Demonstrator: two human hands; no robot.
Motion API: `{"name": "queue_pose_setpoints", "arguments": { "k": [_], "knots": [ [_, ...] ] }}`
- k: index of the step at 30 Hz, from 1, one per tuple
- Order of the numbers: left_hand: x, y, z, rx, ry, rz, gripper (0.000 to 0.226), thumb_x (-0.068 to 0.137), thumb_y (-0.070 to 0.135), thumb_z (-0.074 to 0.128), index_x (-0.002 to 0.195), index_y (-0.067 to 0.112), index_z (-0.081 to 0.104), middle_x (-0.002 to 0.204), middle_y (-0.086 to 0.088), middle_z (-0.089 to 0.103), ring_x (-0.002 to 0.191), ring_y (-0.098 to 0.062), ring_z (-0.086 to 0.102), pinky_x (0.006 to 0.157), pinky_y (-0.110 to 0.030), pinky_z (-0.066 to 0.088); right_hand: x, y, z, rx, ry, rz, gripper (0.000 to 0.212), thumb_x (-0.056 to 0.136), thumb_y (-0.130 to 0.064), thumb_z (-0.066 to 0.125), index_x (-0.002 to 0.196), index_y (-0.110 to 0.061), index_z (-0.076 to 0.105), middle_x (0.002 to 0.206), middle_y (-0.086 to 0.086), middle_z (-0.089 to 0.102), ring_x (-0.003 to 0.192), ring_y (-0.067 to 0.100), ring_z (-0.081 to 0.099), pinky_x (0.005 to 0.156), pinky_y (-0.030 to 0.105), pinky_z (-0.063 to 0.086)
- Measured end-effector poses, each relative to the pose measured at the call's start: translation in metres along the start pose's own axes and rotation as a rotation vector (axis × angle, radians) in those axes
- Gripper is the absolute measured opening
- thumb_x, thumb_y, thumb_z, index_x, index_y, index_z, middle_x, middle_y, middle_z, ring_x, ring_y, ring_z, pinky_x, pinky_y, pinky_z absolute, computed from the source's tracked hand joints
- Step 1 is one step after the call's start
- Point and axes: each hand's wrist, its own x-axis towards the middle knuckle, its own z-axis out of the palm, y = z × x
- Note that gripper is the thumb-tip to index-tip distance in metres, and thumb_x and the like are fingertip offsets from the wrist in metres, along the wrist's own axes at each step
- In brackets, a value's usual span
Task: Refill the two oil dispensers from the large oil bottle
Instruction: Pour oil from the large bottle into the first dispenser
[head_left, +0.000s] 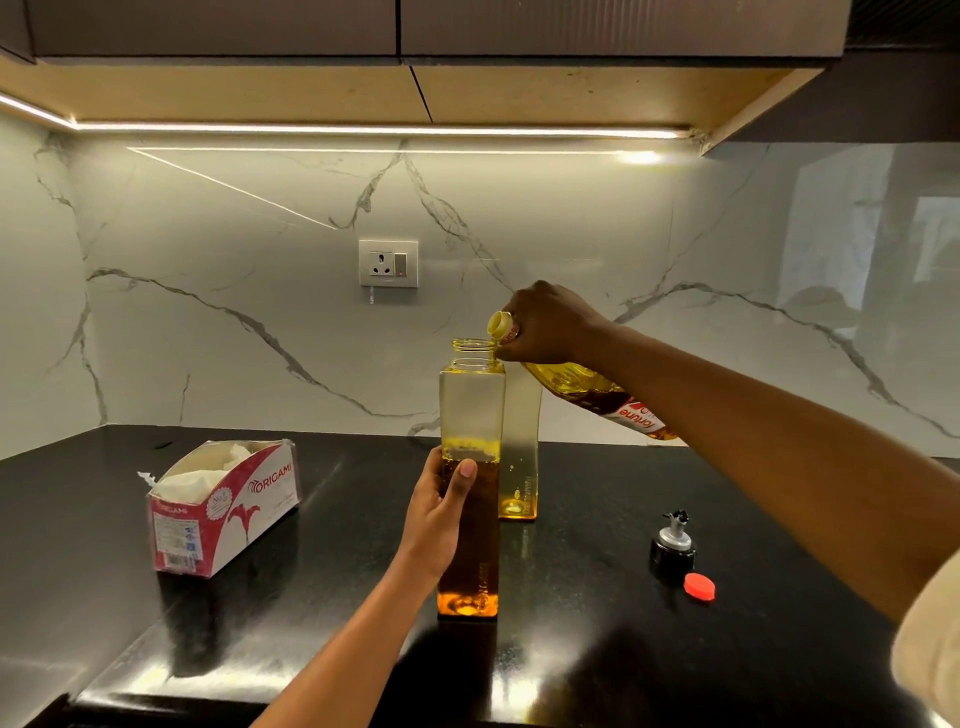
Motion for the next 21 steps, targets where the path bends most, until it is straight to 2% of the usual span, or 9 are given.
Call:
{"name": "queue_pose_setpoints", "arguments": {
  "k": [4,7,11,15,18,21],
  "knots": [
    [0.000,-0.001,0.000,-0.007,0.000,-0.002,0.088,0.052,0.078,0.072,0.113,0.017,0.054,0.089,0.000,0.070,0.080,-0.020,0.069,0.067,-0.032,0.058,-0.001,0.003,0.002,0.016,-0.007,0.001,0.027,0.080,-0.031,0.068,0.071,-0.006,0.064,0.061,0.005,0.058,0.053,0.016,0.048,0.057,0.024,0.044],
    [0.000,-0.001,0.000,-0.008,-0.003,0.001,0.087,0.053,0.078,0.072,0.113,0.017,0.054,0.090,-0.003,0.069,0.080,-0.023,0.068,0.068,-0.035,0.057,-0.003,0.009,0.004,0.034,0.012,0.029,0.028,0.079,-0.031,0.067,0.062,-0.011,0.057,0.056,0.002,0.052,0.051,0.016,0.045,0.051,0.020,0.035],
    [0.002,-0.002,-0.001,0.001,0.010,0.012,0.086,0.054,0.078,0.072,0.112,0.017,0.054,0.088,-0.001,0.070,0.078,-0.021,0.069,0.066,-0.034,0.058,-0.003,0.022,-0.004,0.102,0.112,0.182,0.031,0.075,-0.031,0.068,0.062,-0.004,0.059,0.061,0.010,0.057,0.058,0.021,0.051,0.053,0.028,0.037],
    [0.005,-0.007,0.000,0.005,0.019,0.013,0.081,0.056,0.077,0.071,0.110,0.019,0.055,0.088,-0.003,0.069,0.077,-0.024,0.069,0.067,-0.037,0.059,-0.005,0.038,-0.011,0.331,0.216,0.382,0.026,0.074,-0.027,0.069,0.062,-0.005,0.061,0.065,0.012,0.058,0.064,0.021,0.052,0.058,0.029,0.040],
    [0.010,-0.010,0.003,0.005,0.025,0.010,0.081,0.056,0.077,0.072,0.111,0.020,0.055,0.088,-0.003,0.070,0.077,-0.024,0.069,0.066,-0.037,0.059,-0.007,0.052,-0.009,0.565,0.249,0.530,0.026,0.073,-0.025,0.071,0.074,0.001,0.068,0.081,0.019,0.069,0.076,0.031,0.066,0.072,0.040,0.054],
    [0.014,-0.014,0.006,0.017,0.031,0.016,0.081,0.056,0.077,0.072,0.111,0.020,0.056,0.089,-0.001,0.070,0.079,-0.022,0.069,0.069,-0.038,0.058,-0.012,0.062,-0.001,0.822,0.258,0.626,0.014,0.072,-0.019,0.071,0.071,-0.005,0.070,0.079,0.017,0.071,0.078,0.033,0.070,0.079,0.046,0.057]
  ]
}}
